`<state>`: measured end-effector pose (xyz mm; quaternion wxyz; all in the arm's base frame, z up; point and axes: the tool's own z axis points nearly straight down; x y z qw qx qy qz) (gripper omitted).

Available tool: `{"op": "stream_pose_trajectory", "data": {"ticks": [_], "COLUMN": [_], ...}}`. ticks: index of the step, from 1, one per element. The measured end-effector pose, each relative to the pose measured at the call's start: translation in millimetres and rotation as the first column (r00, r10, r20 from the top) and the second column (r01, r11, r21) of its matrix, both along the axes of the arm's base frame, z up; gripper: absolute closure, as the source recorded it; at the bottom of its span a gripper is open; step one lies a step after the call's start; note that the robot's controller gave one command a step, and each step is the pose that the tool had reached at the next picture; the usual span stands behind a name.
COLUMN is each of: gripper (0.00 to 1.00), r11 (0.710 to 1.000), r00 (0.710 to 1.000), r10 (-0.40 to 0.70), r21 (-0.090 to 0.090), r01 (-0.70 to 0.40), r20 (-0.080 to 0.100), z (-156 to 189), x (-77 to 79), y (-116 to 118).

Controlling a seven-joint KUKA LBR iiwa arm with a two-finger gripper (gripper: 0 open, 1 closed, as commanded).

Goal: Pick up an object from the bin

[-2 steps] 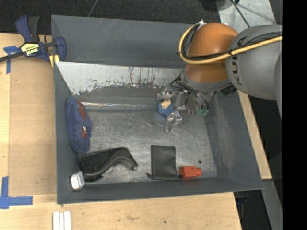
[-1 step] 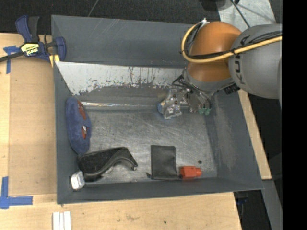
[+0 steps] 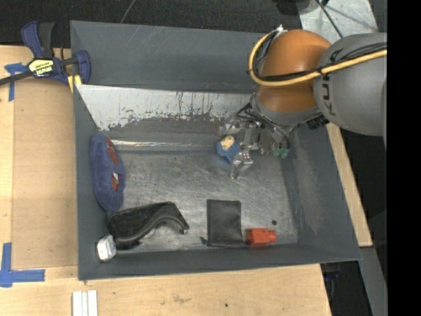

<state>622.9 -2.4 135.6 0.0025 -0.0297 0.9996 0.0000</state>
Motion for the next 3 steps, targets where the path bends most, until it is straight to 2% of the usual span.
{"op": "stream_pose_trajectory", "data": {"ticks": [1,2,3], "gripper": [0.00,1.00,1.00], "r11": [0.970,0.970,0.993], "r00": [0.970,0.970,0.993], "r10": [-0.242,-0.243,-0.116], "r21": [0.004,0.005,-0.001], "r01": [0.242,0.243,0.116], "r20": [-0.017,0.004,0.007], "z": [-59,-57,78], "x": [4.2,8.1,-6.3], "y": [-44,-45,-65]}}
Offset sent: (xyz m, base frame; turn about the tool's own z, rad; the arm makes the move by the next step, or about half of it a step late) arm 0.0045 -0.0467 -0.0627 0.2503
